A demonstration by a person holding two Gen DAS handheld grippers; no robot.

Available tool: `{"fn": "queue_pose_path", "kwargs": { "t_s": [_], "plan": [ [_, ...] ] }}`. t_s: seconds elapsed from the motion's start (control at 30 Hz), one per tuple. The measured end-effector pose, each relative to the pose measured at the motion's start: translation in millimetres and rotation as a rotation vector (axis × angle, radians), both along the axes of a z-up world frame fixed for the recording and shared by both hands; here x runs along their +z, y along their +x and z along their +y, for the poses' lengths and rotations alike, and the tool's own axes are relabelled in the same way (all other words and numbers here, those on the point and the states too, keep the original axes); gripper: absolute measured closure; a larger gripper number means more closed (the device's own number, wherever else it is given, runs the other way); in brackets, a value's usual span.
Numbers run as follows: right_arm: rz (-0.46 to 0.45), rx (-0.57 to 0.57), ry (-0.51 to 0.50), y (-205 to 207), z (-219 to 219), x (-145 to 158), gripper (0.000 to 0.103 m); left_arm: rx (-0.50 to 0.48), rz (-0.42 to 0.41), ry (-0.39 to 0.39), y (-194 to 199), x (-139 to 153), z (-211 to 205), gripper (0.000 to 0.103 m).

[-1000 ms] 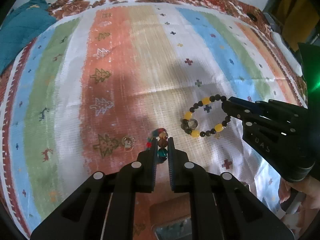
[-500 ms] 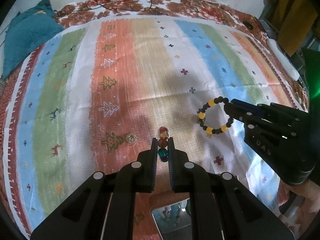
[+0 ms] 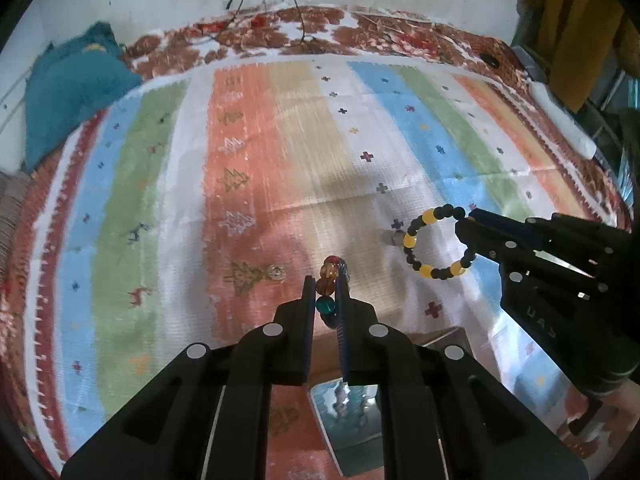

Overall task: Organize jewelry
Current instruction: 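Lift both held bracelets and carry them over the silver tin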

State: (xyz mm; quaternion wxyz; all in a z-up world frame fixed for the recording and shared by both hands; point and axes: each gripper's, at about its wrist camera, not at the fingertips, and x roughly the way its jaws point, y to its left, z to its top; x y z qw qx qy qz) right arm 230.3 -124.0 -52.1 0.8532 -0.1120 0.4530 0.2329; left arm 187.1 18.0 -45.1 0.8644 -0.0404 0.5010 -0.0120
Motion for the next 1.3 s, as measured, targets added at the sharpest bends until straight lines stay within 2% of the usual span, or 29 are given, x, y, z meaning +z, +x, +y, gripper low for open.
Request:
{"fn": "queue_pose_path", "kwargs": {
  "t_s": [0.1,0.27,0.7,1.3],
  "plan": [
    [-0.018,0.006,0.003,-9.0,-0.4,4.4,0.091,-0.006,-0.017,-0.014,-6.6,6.4,-2.7,0.094],
    [-0.041,0.011,0.024,-23.5,-4.9,14.9,0.091,-0.016,-0.047,0.027,-19.3,14.5,-9.9,0.094],
    [-0.086,0.033,0.064,-56.1,-10.2,31.3,0.091,-0.046,-0.105,0.019,-55.4,28.6,-24.9,0.094],
    [-0.061,0.043,0.071,-76.9,-20.5,27.4,0.091,-0.044,-0.134,-0.009,-81.4,35.3,-24.5,0.094]
  ]
}}
